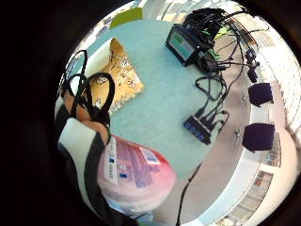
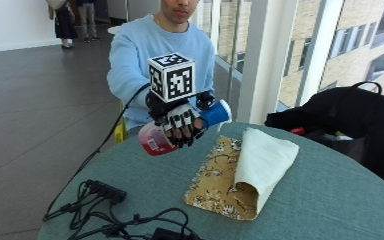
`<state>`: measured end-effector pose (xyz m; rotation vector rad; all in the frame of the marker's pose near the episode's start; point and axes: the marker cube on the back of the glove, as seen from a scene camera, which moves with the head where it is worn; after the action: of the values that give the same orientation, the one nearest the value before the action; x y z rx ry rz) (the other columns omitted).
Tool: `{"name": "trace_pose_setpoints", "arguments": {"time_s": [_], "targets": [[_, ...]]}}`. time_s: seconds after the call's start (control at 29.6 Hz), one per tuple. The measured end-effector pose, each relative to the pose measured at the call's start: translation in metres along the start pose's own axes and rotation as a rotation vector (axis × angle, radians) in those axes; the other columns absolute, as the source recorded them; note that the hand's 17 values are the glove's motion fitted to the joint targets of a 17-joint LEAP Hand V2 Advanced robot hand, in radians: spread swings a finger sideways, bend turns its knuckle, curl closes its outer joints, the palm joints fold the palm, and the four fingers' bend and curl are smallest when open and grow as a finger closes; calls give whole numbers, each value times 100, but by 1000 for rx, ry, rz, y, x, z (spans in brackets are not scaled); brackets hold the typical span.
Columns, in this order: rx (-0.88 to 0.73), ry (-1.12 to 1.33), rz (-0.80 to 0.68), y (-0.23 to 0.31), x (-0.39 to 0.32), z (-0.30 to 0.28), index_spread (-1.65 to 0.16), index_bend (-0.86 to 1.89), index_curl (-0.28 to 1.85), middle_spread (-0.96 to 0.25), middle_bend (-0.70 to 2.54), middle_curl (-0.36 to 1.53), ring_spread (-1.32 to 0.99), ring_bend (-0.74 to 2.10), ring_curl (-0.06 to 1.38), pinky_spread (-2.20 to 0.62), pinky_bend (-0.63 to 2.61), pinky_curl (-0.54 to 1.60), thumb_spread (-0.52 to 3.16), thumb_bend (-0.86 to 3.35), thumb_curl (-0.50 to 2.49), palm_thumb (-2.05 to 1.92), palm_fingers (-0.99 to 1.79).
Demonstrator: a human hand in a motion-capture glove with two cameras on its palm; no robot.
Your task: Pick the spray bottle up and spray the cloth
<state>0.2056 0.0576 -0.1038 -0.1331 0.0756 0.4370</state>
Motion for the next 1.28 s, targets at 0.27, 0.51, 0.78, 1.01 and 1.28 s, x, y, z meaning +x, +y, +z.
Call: {"name": "trace_pose_setpoints", "arguments": {"time_s": [0.27,0.51,0.78,1.01,1.28], "targets": [[-20,35,8,-3,-1,4,-23,13,33,-9,38,46,-10,64,40,-12,45,38,66,-3,64,85,122],[-28,43,14,-6,-2,7,-23,13,34,-9,38,46,-10,64,40,-12,45,38,66,-3,65,85,123],[-32,47,16,-8,-3,7,-23,13,34,-9,39,46,-10,65,40,-12,45,38,65,-3,65,85,123],[-24,43,15,-9,-4,6,-23,13,34,-9,39,46,-10,65,41,-12,46,38,65,-3,66,85,123],[4,-119,-49,0,-17,2,-23,13,34,-9,39,46,-10,65,41,-12,46,38,65,-3,66,85,123]]}}
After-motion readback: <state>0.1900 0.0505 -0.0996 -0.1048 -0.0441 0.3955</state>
